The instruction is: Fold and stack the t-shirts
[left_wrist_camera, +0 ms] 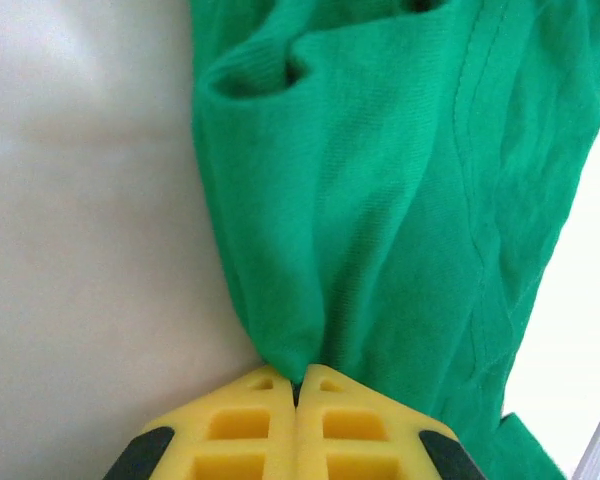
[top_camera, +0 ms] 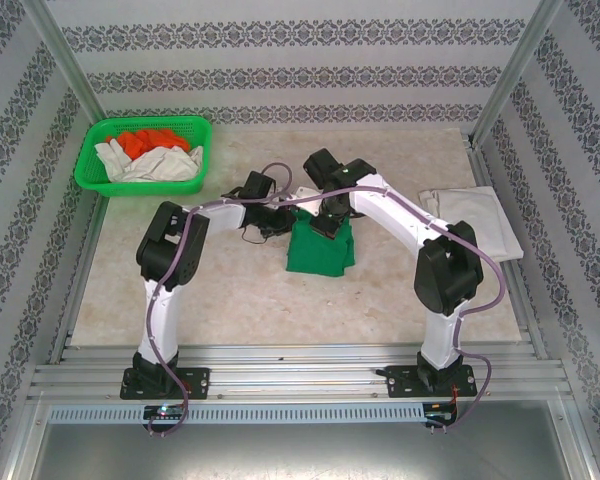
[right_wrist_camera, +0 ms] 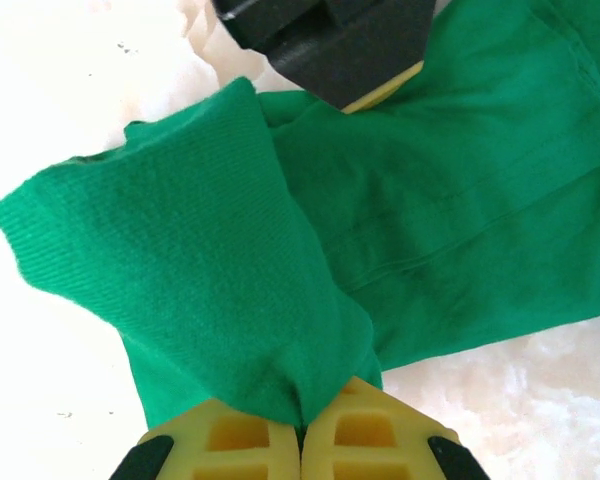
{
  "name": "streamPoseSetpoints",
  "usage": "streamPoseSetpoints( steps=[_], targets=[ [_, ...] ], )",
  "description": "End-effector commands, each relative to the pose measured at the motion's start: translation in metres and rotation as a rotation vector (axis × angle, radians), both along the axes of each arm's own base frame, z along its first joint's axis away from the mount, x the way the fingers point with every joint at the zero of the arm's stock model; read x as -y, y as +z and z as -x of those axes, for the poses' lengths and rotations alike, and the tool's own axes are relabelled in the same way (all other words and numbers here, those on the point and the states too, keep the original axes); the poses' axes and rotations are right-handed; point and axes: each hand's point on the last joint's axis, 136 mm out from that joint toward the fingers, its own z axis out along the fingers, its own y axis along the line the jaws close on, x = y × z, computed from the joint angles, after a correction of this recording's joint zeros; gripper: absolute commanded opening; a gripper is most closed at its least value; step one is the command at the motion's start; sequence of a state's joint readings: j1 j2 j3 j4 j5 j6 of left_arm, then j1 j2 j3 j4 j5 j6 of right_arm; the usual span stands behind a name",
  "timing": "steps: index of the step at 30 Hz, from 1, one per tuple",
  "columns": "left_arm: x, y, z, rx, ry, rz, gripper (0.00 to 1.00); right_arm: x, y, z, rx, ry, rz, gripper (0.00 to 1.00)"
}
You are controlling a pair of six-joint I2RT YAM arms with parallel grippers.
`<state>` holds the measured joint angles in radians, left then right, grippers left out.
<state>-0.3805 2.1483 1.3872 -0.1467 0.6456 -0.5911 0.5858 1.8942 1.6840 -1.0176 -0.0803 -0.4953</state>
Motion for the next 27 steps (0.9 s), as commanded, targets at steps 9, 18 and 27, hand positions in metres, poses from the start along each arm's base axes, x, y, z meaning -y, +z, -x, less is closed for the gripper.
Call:
streamPoseSetpoints(
  steps=[9,18,27],
  targets=[
    [-0.02,-0.019,0.064,-0.138,-0.088,-0.075,0.0,-0.014,0.026,0.015,0.004,0.049,-0.033,0.0],
    [-0.032,-0.042,0.058,-0.188,-0.041,-0.114,0.0,-0.016,0.031,-0.031,0.116,0.02,-0.054,0.0],
    [-0.035,-0.049,0.057,-0.201,-0.042,-0.11,0.0,-0.022,0.021,-0.067,0.174,0.004,-0.028,0.0]
  ],
)
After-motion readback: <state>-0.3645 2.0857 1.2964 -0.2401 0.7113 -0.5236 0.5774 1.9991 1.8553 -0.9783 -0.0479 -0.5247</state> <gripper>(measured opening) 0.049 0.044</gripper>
